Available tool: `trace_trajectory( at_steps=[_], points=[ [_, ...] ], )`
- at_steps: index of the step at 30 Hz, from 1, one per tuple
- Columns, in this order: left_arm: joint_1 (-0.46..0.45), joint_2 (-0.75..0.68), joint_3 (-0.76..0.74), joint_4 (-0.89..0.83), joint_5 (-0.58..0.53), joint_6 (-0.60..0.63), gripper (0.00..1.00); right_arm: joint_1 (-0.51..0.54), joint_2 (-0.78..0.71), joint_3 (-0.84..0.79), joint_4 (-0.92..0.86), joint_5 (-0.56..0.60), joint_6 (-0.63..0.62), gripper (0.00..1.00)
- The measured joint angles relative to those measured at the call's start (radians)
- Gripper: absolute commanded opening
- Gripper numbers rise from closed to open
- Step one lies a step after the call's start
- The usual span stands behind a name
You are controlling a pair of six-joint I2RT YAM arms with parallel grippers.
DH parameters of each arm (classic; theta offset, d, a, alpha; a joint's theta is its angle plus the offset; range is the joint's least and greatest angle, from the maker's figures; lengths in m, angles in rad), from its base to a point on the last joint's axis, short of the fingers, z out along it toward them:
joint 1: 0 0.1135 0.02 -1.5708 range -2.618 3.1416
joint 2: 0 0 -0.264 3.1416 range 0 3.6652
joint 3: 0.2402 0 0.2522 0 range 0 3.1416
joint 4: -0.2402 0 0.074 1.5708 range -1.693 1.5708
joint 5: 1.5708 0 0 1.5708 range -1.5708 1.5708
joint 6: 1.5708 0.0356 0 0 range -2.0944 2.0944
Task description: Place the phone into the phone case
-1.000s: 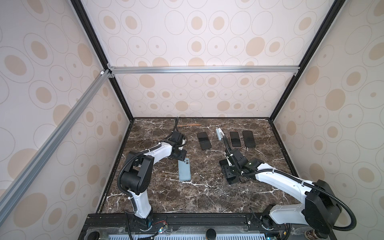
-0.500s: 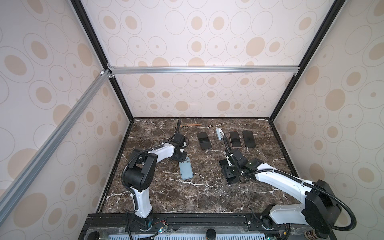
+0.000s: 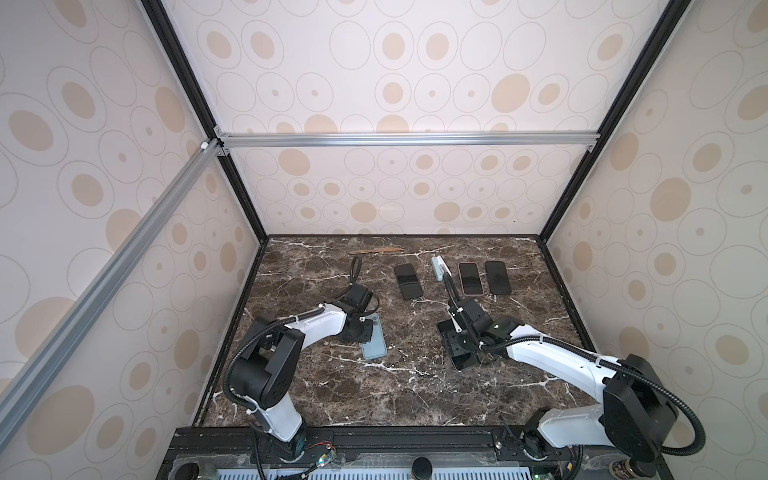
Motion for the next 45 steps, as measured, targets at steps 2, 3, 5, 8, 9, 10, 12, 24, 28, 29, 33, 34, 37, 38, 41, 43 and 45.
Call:
trace_trajectory(
  at_steps=[2,3,5,8,9,10,12,24,28,29,33,34,37,38,41,43,45],
  points=[
    [-0.026,-0.042,-0.046,0.018,0.030,-0.050,0.33,0.000,0.000,0.000,0.000,0.000,0.000,0.36],
    [-0.041,-0.066,-0.074,0.030,0.051,-0.082,0.35,0.000,0.000,0.000,0.000,0.000,0.000,0.36],
    [-0.069,-0.117,-0.130,0.057,0.092,-0.145,0.36,0.000,0.000,0.000,0.000,0.000,0.000,0.36],
    [-0.104,-0.198,-0.223,0.116,0.158,-0.252,0.37,0.000,0.000,0.000,0.000,0.001,0.000,0.36],
    [-0.115,-0.221,-0.250,0.138,0.177,-0.288,0.39,0.000,0.000,0.000,0.000,0.002,0.000,0.36],
    [-0.127,-0.239,-0.274,0.160,0.193,-0.323,0.40,0.000,0.000,0.000,0.000,0.002,0.000,0.36],
    [-0.148,-0.255,-0.303,0.210,0.219,-0.381,0.41,0.000,0.000,0.000,0.000,0.004,0.000,0.36],
    [-0.238,-0.023,-0.137,0.391,0.267,-0.459,0.40,0.000,-0.038,0.000,-0.008,0.019,-0.016,0.36],
    [-0.243,-0.040,-0.092,0.299,0.204,-0.417,0.40,0.000,-0.056,0.000,-0.017,0.023,-0.015,0.36],
    [-0.242,-0.058,-0.090,0.276,0.190,-0.409,0.40,0.000,-0.060,0.000,-0.018,0.024,-0.015,0.36],
    [-0.243,-0.165,-0.090,0.163,0.124,-0.382,0.43,0.000,-0.064,0.000,-0.023,0.025,-0.015,0.36],
    [-0.242,-0.191,-0.090,0.138,0.108,-0.379,0.44,0.000,-0.064,0.000,-0.024,0.024,-0.015,0.36],
    [-0.230,-0.248,-0.101,0.077,0.059,-0.375,0.44,0.000,-0.064,0.000,-0.024,0.024,-0.017,0.36],
    [-0.225,-0.258,-0.111,0.066,0.048,-0.375,0.44,0.000,-0.064,0.000,-0.024,0.023,-0.018,0.36],
    [-0.200,-0.282,-0.173,0.053,0.032,-0.376,0.45,0.000,-0.060,0.000,-0.024,0.022,-0.019,0.36],
    [-0.183,-0.282,-0.215,0.051,0.030,-0.378,0.45,0.000,-0.053,0.000,-0.024,0.021,-0.019,0.36],
    [-0.174,-0.274,-0.246,0.051,0.031,-0.379,0.45,0.000,-0.047,0.000,-0.024,0.020,-0.019,0.36]
  ],
)
